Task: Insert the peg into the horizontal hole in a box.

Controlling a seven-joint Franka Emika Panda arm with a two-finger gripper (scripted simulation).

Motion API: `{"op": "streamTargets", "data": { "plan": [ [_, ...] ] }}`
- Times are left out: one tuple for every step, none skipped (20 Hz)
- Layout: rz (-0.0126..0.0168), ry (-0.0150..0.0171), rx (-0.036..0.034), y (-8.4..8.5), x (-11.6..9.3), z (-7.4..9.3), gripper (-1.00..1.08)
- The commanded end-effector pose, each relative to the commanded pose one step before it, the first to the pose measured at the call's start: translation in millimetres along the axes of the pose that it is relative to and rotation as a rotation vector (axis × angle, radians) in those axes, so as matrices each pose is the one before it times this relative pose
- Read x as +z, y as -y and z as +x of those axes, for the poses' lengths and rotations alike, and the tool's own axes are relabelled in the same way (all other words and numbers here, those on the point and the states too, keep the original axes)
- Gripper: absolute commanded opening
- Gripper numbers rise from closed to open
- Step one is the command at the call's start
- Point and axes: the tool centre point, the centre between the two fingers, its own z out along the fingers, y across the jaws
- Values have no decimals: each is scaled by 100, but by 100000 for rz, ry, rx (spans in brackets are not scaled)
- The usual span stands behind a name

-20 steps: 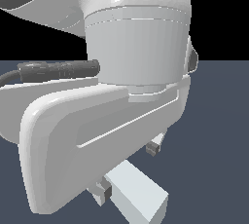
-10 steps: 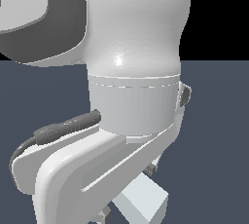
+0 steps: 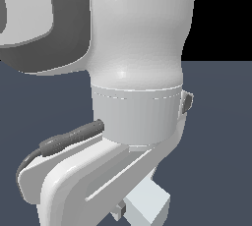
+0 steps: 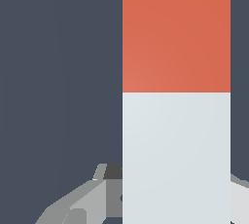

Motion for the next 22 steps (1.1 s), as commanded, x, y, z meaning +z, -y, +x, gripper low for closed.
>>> {"op": "streamTargets", "data": {
  "plan": [
    [-21, 108, 17, 19, -3, -59, -100],
    [0, 0, 0, 0, 0, 0, -100],
    [0, 0, 0, 0, 0, 0, -100],
    [0, 0, 0, 0, 0, 0, -100],
    [3, -95, 22, -1, 0, 43, -100],
    [0, -8, 69, 3, -1, 11, -100],
    [0, 0, 207, 11, -17, 34, -100],
    [-1, 1, 349, 20, -29, 56, -100],
    [-1, 1, 486, 27, -41, 79, -100],
    [-1, 1, 621, 33, -52, 103, -100],
    [-2, 1, 760, 40, -64, 125, -100],
    [-2, 1, 898, 48, -75, 147, -100],
    [-3, 1, 1033, 55, -86, 170, -100],
    [-3, 2, 1168, 61, -98, 192, -100],
    [-3, 2, 1301, 68, -109, 215, -100],
    [-4, 2, 1434, 75, -120, 236, -100],
    [-4, 2, 1564, 81, -131, 258, -100],
    [-5, 2, 1693, 87, -142, 279, -100],
    [-5, 2, 1820, 94, -152, 300, -100],
    [-6, 1, 1943, 99, -163, 321, -100],
    [-6, 1, 2065, 105, -173, 341, -100],
    [-7, 1, 2184, 110, -183, 361, -100]
  ]
}}
